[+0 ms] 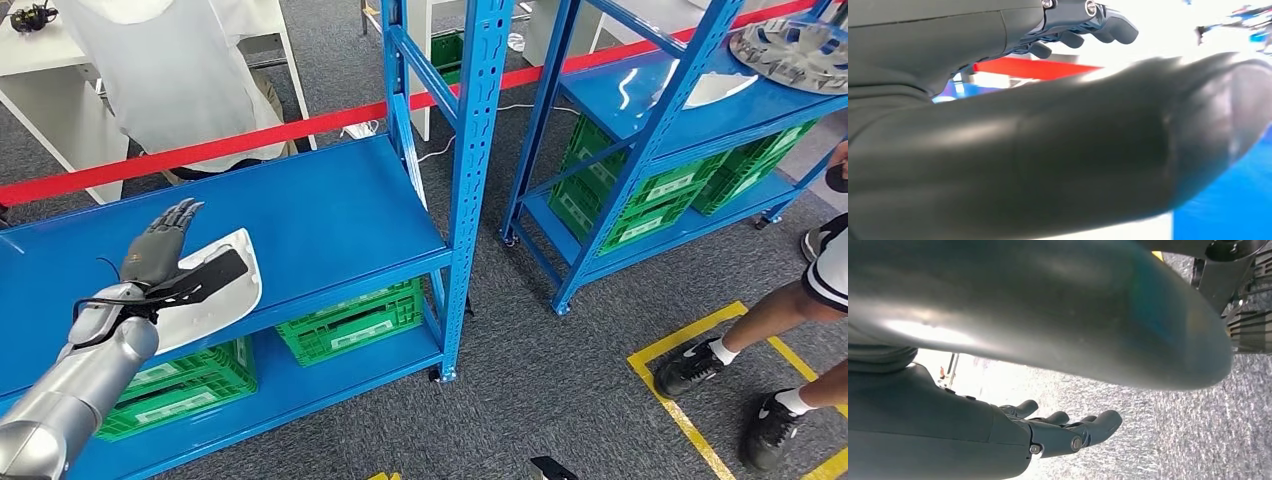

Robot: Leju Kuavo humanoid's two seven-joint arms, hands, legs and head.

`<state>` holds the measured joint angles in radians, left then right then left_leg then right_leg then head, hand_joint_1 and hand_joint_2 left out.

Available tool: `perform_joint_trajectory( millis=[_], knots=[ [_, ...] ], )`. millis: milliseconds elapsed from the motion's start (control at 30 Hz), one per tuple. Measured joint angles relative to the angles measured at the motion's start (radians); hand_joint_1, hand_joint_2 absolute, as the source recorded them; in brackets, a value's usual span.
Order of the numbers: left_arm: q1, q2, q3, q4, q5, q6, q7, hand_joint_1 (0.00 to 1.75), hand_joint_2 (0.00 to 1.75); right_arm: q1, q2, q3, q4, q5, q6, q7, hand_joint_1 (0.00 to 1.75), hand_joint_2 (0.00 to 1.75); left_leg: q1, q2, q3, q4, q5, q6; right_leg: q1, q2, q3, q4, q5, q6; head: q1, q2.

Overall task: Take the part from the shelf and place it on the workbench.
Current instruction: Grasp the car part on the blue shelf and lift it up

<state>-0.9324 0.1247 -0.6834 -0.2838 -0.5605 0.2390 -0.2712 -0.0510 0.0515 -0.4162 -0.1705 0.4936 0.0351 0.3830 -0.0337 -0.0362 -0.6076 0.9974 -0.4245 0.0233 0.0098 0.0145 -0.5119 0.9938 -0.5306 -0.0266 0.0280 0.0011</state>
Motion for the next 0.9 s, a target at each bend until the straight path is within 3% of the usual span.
perform_joint_trajectory(
  millis=[300, 667, 900],
  knots=[
    [-0.005, 0.000, -0.037, 0.038, -0.113, -0.045, 0.310, 0.00, 0.00, -0.001, 0.000, -0.001, 0.000, 0.027, 0.000, 0.000, 0.00, 0.00, 0.001, 0.000, 0.001, 0.000, 0.000, -0.001, 0.002, 0.000, 0.000, 0.000, 0.000, 0.000, 0.000, 0.000],
    [-0.005, -0.001, -0.051, 0.061, -0.125, -0.057, 0.349, 0.00, 0.00, -0.003, 0.000, -0.001, 0.000, 0.030, 0.000, 0.000, 0.00, 0.00, 0.002, 0.000, 0.001, -0.001, 0.000, -0.001, 0.002, 0.000, 0.001, 0.000, 0.000, 0.000, 0.000, 0.000],
    [-0.002, 0.004, -0.071, 0.070, -0.160, -0.109, 0.447, 0.00, 0.00, -0.003, 0.001, -0.001, 0.000, 0.039, 0.000, 0.000, 0.00, 0.00, 0.002, 0.000, 0.001, -0.001, 0.000, -0.001, 0.002, 0.000, 0.001, 0.000, 0.000, 0.000, 0.000, 0.000]
  ],
)
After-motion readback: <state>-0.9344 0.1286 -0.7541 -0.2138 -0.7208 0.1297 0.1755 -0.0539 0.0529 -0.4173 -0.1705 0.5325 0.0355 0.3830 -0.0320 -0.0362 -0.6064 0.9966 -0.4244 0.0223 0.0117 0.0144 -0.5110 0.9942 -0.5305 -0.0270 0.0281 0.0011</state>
